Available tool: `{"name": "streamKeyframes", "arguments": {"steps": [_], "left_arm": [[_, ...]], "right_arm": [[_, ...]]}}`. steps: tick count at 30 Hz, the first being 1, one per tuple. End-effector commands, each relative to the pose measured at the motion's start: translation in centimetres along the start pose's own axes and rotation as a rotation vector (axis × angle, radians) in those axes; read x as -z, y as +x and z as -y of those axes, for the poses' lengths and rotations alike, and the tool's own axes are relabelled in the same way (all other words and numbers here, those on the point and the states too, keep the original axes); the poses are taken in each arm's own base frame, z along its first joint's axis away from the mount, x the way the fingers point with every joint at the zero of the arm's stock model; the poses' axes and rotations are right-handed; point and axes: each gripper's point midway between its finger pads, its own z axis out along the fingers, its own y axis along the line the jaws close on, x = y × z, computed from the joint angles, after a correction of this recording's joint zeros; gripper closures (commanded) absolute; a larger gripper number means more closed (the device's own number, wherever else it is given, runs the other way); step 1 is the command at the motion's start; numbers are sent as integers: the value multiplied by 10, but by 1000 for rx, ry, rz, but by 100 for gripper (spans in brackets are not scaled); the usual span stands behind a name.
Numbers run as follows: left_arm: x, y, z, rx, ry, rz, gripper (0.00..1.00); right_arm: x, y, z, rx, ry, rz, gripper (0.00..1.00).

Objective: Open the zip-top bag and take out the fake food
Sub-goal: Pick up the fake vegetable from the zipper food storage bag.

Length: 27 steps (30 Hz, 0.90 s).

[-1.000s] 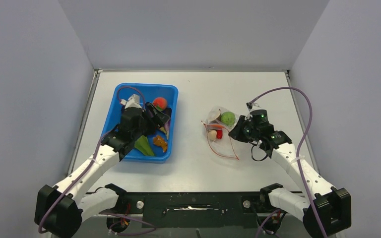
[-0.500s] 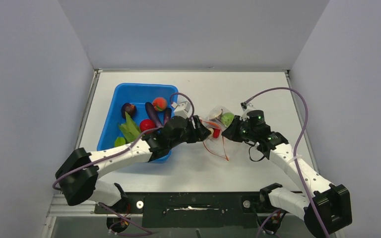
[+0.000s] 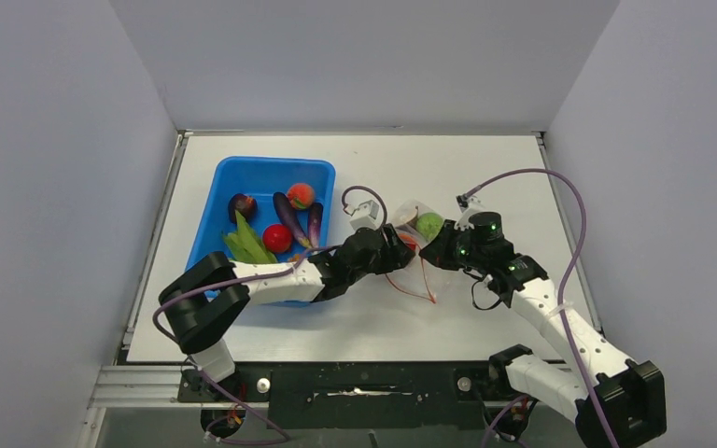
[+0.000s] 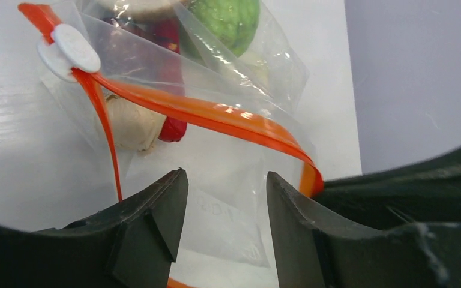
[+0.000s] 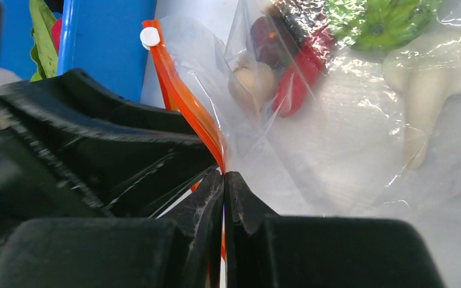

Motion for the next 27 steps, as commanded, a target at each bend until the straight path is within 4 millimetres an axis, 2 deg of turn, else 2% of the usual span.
{"name": "streamKeyframes", "arguments": {"steps": [1,7,15,19,22,25,27], "left_arm": [[-22,-14,7,34,-42,73,50],[-31,-13,-36,33,-235,104,40],[-21,-12,-55,32,-273,124,34],[-26,-7,-49,15,-251,96,33],[-30,-5,-37,11,-196,80,33],[-28,-6,-13,43,-72,97,33],[-20,-8,5,145,64,113,33]], "right_arm": [[11,-25,-27,42,-102,94,98],[26,-25,-46,86,-188,101,98],[29,3,-47,126,-248,6,98],[32,8,-54,141,-297,-12,98],[35,8,-59,159,-325,-16,98],[36,7,-62,164,-343,-16,98],[36,7,-65,157,-358,-18,98]]}}
